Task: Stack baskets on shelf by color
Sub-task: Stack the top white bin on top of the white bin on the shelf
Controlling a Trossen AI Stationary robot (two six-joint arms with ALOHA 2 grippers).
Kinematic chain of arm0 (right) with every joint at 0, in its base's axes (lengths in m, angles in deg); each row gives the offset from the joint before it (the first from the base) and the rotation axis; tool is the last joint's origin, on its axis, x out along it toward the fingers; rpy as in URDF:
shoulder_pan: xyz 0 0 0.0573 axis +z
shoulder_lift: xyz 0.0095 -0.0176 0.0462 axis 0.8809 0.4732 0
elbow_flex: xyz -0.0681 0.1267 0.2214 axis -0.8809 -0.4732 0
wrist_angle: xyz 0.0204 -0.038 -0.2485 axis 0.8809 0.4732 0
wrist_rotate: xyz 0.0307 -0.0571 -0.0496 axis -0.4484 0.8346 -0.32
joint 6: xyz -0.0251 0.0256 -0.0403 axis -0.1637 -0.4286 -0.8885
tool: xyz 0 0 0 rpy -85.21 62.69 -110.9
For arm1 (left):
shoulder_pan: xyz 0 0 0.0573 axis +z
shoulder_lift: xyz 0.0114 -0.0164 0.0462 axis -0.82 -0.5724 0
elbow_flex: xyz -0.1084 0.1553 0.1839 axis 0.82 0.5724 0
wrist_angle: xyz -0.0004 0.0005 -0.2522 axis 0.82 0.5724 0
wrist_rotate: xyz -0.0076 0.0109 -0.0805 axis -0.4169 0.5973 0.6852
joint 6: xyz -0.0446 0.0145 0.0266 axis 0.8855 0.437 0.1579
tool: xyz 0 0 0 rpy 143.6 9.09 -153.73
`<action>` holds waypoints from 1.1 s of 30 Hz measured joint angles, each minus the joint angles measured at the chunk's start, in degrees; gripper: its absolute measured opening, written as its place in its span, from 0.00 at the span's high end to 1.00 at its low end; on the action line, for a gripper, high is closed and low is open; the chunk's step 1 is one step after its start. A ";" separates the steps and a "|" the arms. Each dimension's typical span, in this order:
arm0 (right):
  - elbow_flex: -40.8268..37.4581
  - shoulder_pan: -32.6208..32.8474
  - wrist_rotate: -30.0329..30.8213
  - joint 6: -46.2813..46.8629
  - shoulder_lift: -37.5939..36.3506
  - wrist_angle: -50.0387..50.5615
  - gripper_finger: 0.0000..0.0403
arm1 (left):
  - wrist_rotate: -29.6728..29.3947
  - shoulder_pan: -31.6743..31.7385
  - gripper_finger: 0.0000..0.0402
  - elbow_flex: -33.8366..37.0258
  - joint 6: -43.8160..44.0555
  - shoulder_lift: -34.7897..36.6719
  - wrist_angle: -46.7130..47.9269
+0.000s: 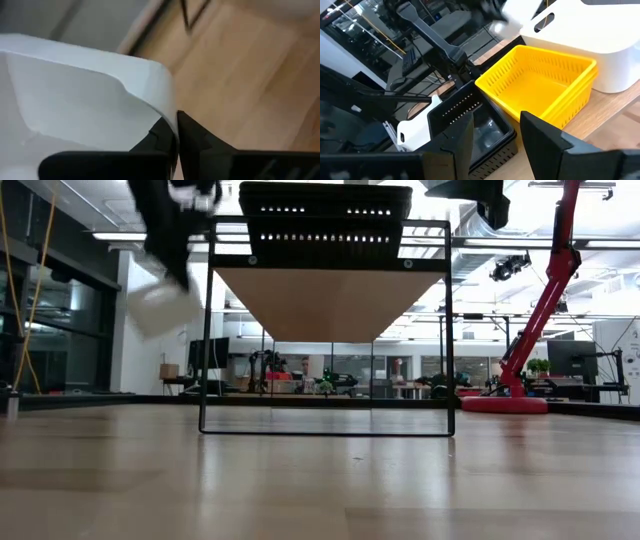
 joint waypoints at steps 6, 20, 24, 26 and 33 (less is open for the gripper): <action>0.00 0.00 -1.03 -0.45 -0.01 0.00 0.63 | -4.93 -5.56 1.00 -20.37 -10.23 -3.03 3.94; 0.00 0.00 -1.76 -4.87 0.00 0.01 0.63 | -13.88 -24.15 1.00 -48.06 -68.39 -20.46 7.92; 0.00 0.00 -1.70 -5.37 -0.01 0.00 0.63 | -17.17 -25.33 1.00 -48.04 -75.71 -23.73 7.96; 0.00 0.00 -1.70 -6.43 -0.01 0.00 0.63 | -17.13 -25.51 1.00 -48.04 -77.44 -25.54 8.05; 0.02 0.00 -0.17 -9.93 -0.01 0.00 0.63 | -14.95 -25.54 1.00 -47.98 -79.31 -31.56 8.60</action>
